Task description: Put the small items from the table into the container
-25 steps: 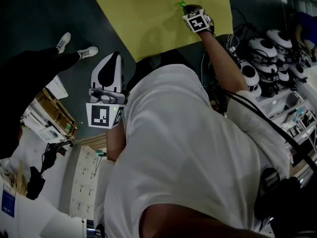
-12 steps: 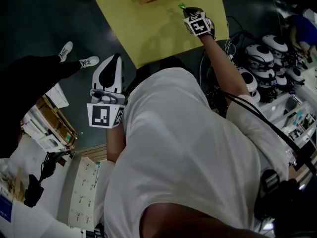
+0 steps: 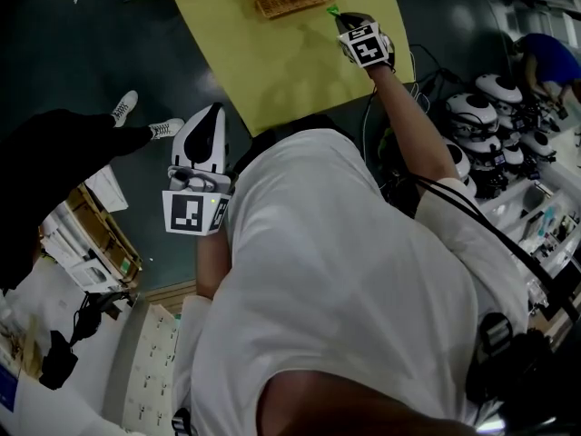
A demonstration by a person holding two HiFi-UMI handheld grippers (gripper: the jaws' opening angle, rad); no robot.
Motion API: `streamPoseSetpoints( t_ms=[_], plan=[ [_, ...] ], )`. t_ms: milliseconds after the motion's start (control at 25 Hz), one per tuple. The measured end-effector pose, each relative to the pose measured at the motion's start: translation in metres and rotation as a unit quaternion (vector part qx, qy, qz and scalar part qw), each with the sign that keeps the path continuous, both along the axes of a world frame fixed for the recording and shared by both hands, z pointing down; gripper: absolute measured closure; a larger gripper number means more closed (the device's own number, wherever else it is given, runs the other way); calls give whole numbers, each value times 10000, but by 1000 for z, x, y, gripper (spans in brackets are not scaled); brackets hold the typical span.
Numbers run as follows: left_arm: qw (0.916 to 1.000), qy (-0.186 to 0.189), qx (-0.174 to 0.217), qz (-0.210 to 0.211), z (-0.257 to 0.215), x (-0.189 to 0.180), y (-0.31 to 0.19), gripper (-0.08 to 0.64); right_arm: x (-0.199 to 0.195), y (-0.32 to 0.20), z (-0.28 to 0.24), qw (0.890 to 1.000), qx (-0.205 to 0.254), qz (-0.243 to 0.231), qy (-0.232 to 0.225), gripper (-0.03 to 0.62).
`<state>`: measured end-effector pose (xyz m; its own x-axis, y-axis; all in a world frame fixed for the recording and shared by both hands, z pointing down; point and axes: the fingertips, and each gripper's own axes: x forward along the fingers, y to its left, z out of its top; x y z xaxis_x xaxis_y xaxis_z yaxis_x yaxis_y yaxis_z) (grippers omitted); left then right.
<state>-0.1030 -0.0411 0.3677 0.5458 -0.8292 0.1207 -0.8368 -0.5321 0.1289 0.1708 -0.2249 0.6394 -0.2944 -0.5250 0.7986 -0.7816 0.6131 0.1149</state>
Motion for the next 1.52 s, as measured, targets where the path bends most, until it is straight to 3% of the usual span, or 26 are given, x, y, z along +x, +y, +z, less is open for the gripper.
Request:
streamPoseSetpoints(
  t_ms=[1120, 1520],
  plan=[
    [9994, -11, 304, -143, -19, -8, 1, 552, -35, -82, -97, 9955, 876, -335, -167, 566],
    [9992, -81, 269, -290, -16, -9, -14, 552, -39, -122, -102, 9934, 1040, -439, -202, 566]
  ],
)
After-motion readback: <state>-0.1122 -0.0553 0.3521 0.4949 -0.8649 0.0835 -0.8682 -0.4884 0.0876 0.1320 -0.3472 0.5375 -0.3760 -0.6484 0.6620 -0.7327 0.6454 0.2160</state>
